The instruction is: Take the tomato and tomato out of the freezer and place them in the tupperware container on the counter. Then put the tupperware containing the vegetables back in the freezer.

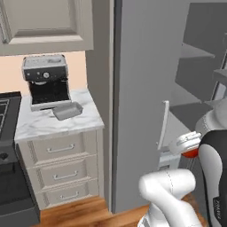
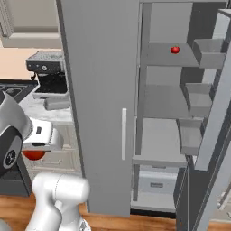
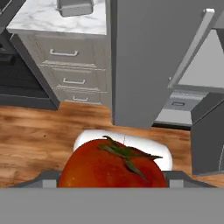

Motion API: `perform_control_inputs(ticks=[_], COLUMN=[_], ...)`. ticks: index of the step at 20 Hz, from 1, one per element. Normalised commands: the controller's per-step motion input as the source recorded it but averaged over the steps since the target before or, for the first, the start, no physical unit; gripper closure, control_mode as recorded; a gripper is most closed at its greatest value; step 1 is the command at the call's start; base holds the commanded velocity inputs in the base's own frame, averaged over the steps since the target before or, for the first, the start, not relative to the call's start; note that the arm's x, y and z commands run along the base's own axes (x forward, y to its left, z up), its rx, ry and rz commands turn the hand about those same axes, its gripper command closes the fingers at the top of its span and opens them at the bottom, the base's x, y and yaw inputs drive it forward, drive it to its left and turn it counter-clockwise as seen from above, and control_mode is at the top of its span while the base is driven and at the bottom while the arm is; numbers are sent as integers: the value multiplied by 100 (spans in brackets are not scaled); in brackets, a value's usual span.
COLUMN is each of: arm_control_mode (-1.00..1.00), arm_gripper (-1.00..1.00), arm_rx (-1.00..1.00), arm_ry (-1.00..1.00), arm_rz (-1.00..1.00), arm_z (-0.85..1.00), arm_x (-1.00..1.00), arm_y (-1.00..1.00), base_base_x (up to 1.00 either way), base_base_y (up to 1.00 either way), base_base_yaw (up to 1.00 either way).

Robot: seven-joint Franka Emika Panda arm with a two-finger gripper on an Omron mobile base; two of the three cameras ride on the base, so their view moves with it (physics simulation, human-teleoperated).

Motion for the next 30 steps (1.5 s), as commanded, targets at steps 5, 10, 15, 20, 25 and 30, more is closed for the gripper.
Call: perform_control_inputs(ticks=[5,10,15,20,25,30], arm_control_mode=[100,100,100,100,-100,-100], arm_gripper=[100,100,100,100,100,100], arm_rx=[0,0,0,0,0,0], arm_ry=[0,0,0,0,5,6], arm_rz=[0,0,0,0,-5,-9], arm_z=[0,0,0,0,-9,-45], arm_x=[0,0,0,0,35,76], arm_y=[0,0,0,0,0,0], base_base_x=[27,69,83,80,26,0], base_base_y=[100,100,61,18,0,0], base_base_yaw=[-11,-14,-12,-11,-4,0])
